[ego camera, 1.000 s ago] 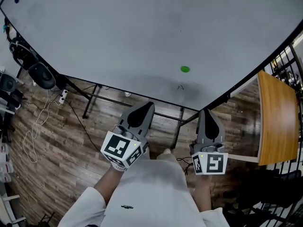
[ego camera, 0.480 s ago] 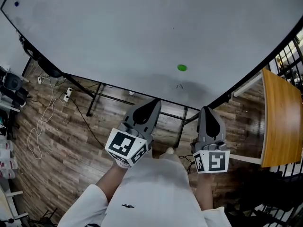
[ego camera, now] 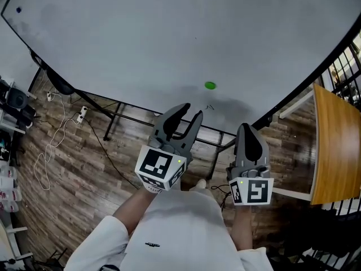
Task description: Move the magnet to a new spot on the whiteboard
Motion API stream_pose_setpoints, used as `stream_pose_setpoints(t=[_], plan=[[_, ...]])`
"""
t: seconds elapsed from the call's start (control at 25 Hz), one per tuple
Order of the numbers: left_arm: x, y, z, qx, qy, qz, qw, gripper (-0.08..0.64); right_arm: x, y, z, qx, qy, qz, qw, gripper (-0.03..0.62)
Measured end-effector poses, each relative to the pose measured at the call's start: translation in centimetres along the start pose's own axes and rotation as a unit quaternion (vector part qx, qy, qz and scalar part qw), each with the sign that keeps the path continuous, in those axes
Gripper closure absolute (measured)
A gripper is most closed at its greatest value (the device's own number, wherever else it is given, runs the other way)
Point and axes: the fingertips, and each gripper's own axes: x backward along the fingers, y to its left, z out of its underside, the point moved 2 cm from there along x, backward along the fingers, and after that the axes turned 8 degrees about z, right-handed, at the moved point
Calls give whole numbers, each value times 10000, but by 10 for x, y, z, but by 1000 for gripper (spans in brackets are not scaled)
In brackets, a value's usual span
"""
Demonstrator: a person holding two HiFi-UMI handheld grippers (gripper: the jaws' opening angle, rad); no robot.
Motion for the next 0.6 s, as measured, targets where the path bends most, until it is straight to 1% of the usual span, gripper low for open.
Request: stream_pose_setpoints(t=[0.2, 0.48, 0.6], plan=[[-20, 3, -3, -30, -51, -189, 9998, 405, -10, -10, 0, -35, -25, -33, 10000, 580], [-49, 1, -3, -96, -18, -350, 9993, 402, -21, -20, -1, 1, -97, -145, 9998, 580], [-54, 0, 7, -5, 32, -520, 9986, 402, -20, -23, 4, 33, -9, -219, 9998, 580]])
